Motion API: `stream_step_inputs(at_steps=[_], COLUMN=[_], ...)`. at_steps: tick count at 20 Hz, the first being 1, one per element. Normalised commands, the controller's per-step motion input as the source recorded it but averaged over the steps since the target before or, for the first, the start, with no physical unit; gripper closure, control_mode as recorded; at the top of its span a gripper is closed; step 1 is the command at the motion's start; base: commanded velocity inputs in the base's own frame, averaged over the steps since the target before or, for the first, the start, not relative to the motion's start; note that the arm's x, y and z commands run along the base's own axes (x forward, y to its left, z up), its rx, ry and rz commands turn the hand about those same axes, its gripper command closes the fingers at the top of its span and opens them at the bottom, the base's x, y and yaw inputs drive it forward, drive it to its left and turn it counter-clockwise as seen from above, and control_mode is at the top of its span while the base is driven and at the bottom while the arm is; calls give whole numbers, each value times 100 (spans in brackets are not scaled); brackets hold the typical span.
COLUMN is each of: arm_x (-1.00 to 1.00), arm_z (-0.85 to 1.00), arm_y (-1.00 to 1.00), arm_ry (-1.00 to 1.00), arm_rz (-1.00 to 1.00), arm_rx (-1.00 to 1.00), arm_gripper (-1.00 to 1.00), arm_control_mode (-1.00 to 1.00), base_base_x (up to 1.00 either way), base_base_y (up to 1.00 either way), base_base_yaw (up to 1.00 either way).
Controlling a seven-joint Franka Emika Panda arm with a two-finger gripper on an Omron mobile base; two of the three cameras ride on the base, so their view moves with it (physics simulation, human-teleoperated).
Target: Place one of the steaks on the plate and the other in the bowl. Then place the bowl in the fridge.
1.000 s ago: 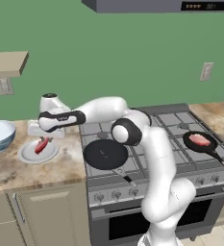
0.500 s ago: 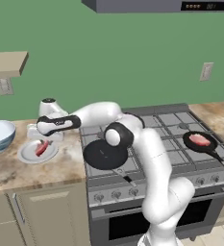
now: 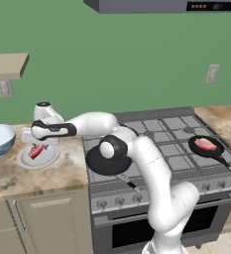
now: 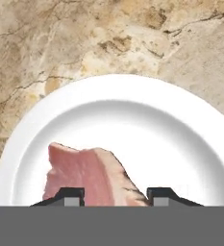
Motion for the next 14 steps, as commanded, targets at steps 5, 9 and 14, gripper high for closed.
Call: stream_step_inputs(at_steps=[5, 9, 14], arm_x=[-4, -44, -71], arm_z=[17, 3, 37], arm_y=[-37, -71, -74], arm_ry=[2, 5, 3], arm_rz=[0, 0, 0], arm_rx=[9, 13, 5], arm_gripper=[-100, -100, -100], arm_control_mode=[-100, -100, -100], base_base_x=[0, 0, 0], base_base_y=[0, 0, 0], base_base_yaw=[0, 0, 0])
